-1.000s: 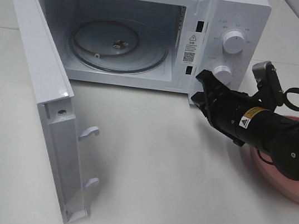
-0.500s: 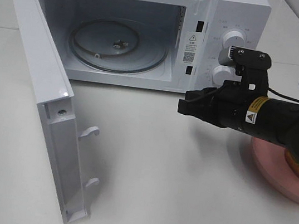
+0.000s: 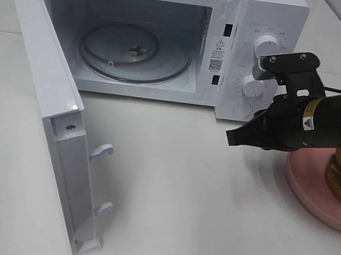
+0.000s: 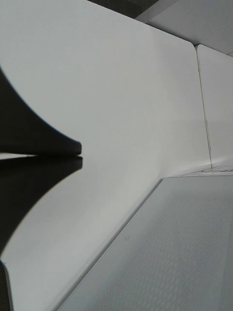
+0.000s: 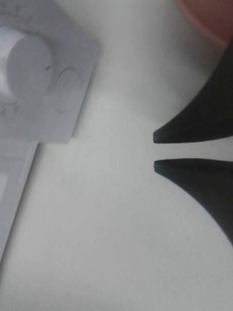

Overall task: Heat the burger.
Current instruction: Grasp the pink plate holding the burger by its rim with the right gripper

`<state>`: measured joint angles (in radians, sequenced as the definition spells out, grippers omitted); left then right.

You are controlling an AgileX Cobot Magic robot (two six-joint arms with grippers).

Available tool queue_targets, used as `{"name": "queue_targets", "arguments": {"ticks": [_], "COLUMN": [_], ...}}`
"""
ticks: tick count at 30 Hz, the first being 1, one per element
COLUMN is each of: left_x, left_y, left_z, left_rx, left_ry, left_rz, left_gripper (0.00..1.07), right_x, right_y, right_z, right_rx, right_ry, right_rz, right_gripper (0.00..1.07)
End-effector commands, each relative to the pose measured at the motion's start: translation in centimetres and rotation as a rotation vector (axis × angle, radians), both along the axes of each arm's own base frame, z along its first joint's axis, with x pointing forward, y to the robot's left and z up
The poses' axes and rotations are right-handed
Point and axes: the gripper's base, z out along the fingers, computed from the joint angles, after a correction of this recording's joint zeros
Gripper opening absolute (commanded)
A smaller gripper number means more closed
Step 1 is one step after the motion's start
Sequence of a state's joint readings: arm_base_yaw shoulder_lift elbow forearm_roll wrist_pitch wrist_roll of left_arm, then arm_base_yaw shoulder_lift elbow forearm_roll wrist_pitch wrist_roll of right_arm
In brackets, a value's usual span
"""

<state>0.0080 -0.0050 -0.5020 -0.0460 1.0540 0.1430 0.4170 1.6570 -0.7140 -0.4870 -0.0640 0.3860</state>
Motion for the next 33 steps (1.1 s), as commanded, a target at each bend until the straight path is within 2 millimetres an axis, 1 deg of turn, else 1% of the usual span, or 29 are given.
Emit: {"name": "queue_targets", "arguments": {"ticks": [1,2,3,4,6,9,10,12,13,14,15,17,18,19,20,21,22,23,24,25,28,30,31,32,33], "left_x": [-0.2,-0.2,-0.2,-0.2,-0.2,-0.2,-0.2,-0.2,-0.2,-0.2,-0.2,-0.2,-0.2,-0.2,-0.2,-0.2,-0.2,-0.2,-0.2,-0.2,-0.2,-0.2,-0.2,-0.2,-0.2], "left_y": [0.0,0.0,0.0,0.0,0.0,0.0,0.0,0.0,0.0,0.0,0.0,0.0,0.0,0.0,0.0,0.0,0.0,0.0,0.0,0.0,0.0,0.0,0.0,0.0,0.0], "left_z": [0.0,0.0,0.0,0.0,0.0,0.0,0.0,0.0,0.0,0.0,0.0,0.0,0.0,0.0,0.0,0.0,0.0,0.0,0.0,0.0,0.0,0.0,0.0,0.0,0.0], "left_rx": [-0.006,-0.006,-0.006,-0.006,-0.006,-0.006,-0.006,-0.006,-0.006,-0.006,-0.006,-0.006,-0.006,-0.006,-0.006,-0.006,-0.006,-0.006,-0.006,-0.006,-0.006,-0.006,-0.006,-0.006,-0.006], "left_ry": [-0.030,-0.030,-0.030,-0.030,-0.030,-0.030,-0.030,-0.030,-0.030,-0.030,-0.030,-0.030,-0.030,-0.030,-0.030,-0.030,-0.030,-0.030,-0.030,-0.030,-0.030,-0.030,-0.030,-0.030,-0.030], "left_rz": [0.006,0.006,0.006,0.006,0.006,0.006,0.006,0.006,0.006,0.006,0.006,0.006,0.006,0.006,0.006,0.006,0.006,0.006,0.006,0.006,0.006,0.006,0.006,0.006,0.006], "left_gripper": [0.00,0.00,0.00,0.00,0.00,0.00,0.00,0.00,0.00,0.00,0.00,0.00,0.00,0.00,0.00,0.00,0.00,0.00,0.00,0.00,0.00,0.00,0.00,0.00,0.00], "right_x": [0.3,0.3,0.5,0.5,0.3,0.3,0.1,0.0,-0.1,-0.1,-0.1,-0.2,-0.2,-0.2,-0.2,-0.2,-0.2,-0.2,-0.3,-0.3,-0.3,0.0,0.0,0.1,0.2], "right_y": [-0.8,-0.8,-1.1,-1.1,-1.2,-1.2,-1.1,-1.0,-0.9,-0.9,-0.9,-0.9,-0.9,-0.9,-0.9,-0.9,-0.9,-0.9,-1.0,-1.2,-1.3,-1.4,-1.4,-1.4,-1.4], "right_z": [1.1,1.1,1.6,1.6,2.4,2.6,2.9,2.9,3.0,3.0,3.0,3.0,3.0,3.0,3.0,3.0,2.9,2.9,2.8,2.6,2.4,1.1,1.1,0.7,-0.1], "right_rx": [-0.121,-0.121,-0.161,-0.161,-0.212,-0.216,-0.221,-0.218,-0.205,-0.203,-0.203,-0.203,-0.203,-0.204,-0.204,-0.204,-0.207,-0.207,-0.222,-0.250,-0.265,-0.299,-0.299,-0.309,-0.330], "right_ry": [0.082,0.082,0.137,0.137,0.257,0.282,0.334,0.347,0.366,0.373,0.373,0.376,0.376,0.377,0.382,0.382,0.386,0.386,0.399,0.407,0.414,0.449,0.449,0.457,0.471], "right_rz": [-0.069,-0.069,-0.122,-0.122,-0.153,-0.150,-0.143,-0.143,-0.151,-0.154,-0.154,-0.156,-0.156,-0.156,-0.161,-0.161,-0.162,-0.162,-0.162,-0.156,-0.156,-0.156,-0.156,-0.153,-0.144], "right_gripper": [0.15,0.15,0.16,0.16,0.18,0.18,0.21,0.23,0.30,0.35,0.35,0.55,0.55,0.62,0.72,0.72,0.76,0.76,0.81,0.81,0.80,0.79,0.79,0.78,0.77]}}
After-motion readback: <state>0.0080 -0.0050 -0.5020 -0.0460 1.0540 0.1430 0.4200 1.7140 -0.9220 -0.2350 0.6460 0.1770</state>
